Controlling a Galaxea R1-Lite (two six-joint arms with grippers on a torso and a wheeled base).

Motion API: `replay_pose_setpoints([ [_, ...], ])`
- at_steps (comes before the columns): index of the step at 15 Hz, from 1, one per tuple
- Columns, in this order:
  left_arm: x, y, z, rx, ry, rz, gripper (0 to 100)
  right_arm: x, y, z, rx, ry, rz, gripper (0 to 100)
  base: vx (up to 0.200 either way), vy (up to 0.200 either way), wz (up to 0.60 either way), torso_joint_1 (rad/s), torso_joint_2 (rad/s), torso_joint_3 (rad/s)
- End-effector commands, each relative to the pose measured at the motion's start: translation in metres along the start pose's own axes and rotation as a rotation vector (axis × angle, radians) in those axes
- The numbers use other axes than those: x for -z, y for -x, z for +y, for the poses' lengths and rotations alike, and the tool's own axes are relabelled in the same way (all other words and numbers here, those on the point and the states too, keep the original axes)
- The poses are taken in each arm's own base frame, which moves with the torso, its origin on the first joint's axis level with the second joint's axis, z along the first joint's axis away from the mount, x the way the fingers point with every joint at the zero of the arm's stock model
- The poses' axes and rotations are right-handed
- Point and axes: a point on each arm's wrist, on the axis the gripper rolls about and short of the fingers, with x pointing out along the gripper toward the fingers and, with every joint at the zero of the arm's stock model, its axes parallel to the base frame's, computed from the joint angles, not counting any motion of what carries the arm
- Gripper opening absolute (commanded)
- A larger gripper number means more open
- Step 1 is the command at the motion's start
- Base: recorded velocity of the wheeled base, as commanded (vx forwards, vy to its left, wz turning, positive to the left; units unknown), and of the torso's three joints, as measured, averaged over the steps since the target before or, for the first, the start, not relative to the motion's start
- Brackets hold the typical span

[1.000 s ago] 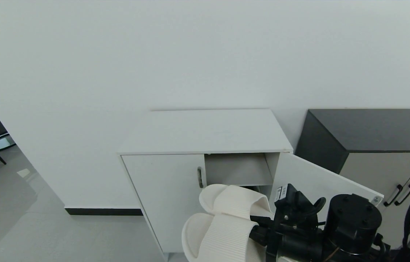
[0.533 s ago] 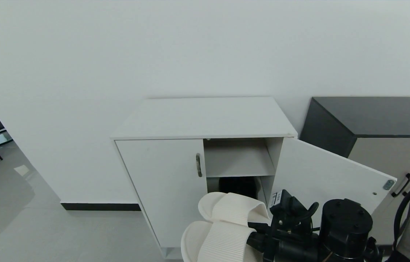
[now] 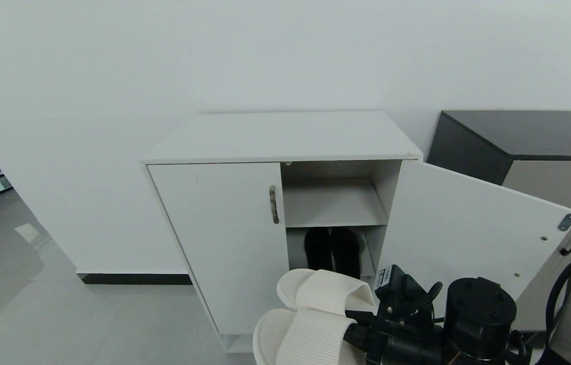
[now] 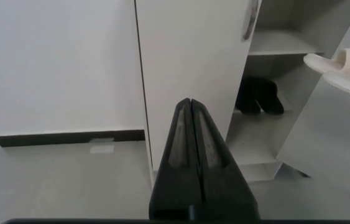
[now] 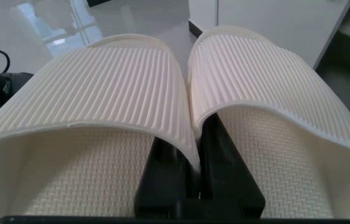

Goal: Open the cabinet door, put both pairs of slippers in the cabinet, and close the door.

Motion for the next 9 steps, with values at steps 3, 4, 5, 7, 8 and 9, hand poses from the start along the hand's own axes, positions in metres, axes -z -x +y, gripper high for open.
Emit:
replay_pose_setpoints([
  [3, -0.0001, -0.0001, 0.0000, 0.000, 0.000, 0.001, 0, 0.0033, -0.0012, -0.0010, 0.000, -0.006, 0.010, 0, 0.000, 0.000, 0.00, -0.206, 0.49, 0.282],
  [4, -0.0001, -0.0001, 0.0000, 0.000, 0.000, 0.001, 0, 0.0030, -0.0014, -0.0011, 0.000, -0.007, 0.009, 0, 0.000, 0.000, 0.00, -0.193, 0.48, 0.295],
  [5, -0.0001, -0.0001, 0.0000, 0.000, 0.000, 0.001, 0, 0.0027, -0.0017, -0.0012, 0.001, -0.005, 0.007, 0, 0.000, 0.000, 0.00, -0.188, 0.48, 0.286],
  [7, -0.0001, -0.0001, 0.0000, 0.000, 0.000, 0.001, 0, 0.0047, -0.0011, -0.0007, 0.005, 0.012, 0.016, 0, 0.000, 0.000, 0.00, -0.193, 0.48, 0.293],
  [8, -0.0001, -0.0001, 0.0000, 0.000, 0.000, 0.001, 0, 0.0075, -0.0017, -0.0010, 0.005, 0.021, 0.026, 0, 0.000, 0.000, 0.00, -0.154, 0.42, 0.246],
  [9, -0.0001, -0.0001, 0.0000, 0.000, 0.000, 0.001, 0, 0.0107, -0.0017, -0.0012, 0.045, 0.042, 0.039, 0, 0.000, 0.000, 0.00, -0.076, 0.23, 0.139],
])
